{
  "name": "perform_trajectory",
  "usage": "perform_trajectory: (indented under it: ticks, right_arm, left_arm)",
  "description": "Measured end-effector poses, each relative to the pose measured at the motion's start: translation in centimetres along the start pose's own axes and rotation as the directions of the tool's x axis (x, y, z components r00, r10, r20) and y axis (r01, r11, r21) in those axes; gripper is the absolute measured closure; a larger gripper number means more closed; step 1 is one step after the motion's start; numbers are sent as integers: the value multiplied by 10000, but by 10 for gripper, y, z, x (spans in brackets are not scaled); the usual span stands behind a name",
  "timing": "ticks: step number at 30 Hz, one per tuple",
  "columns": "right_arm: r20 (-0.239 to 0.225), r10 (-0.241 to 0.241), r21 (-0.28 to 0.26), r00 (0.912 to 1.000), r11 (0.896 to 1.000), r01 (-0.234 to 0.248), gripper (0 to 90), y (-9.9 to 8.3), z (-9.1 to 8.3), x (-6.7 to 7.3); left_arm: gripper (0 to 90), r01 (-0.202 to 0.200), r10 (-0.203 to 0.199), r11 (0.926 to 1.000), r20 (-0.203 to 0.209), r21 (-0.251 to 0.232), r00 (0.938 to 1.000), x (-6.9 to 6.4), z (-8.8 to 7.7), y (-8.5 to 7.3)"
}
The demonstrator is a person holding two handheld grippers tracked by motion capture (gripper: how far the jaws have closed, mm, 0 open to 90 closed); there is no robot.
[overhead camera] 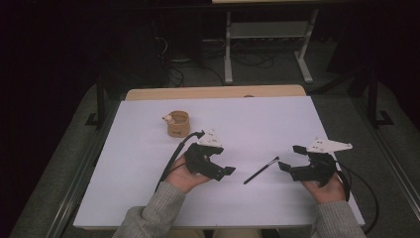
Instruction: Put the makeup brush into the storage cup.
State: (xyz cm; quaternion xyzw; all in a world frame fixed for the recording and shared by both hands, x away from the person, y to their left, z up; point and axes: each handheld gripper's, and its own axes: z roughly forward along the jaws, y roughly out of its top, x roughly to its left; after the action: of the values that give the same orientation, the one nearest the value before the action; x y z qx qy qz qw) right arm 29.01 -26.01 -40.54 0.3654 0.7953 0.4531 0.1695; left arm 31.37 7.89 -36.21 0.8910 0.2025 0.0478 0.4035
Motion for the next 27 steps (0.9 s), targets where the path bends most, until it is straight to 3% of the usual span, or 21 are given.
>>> perform_trajectory:
  ticks: [13,21,27]
  right_arm:
    - [84,43,-30,10000,10000,-42,168,-1,-2,-3]
    - [86,66,-23,9999,10000,-66,168,-1,-2,-3]
    - [120,105,-44,9999,9999,-104,169,-2,-3,-4]
  left_arm:
    - [248,-300,290,9980,201,560,9994,-4,26,20]
    - [271,-427,395,9920,297,1187,9988,-5,50,34]
    - [295,-534,478,9896,448,1333,9979,-7,62,40]
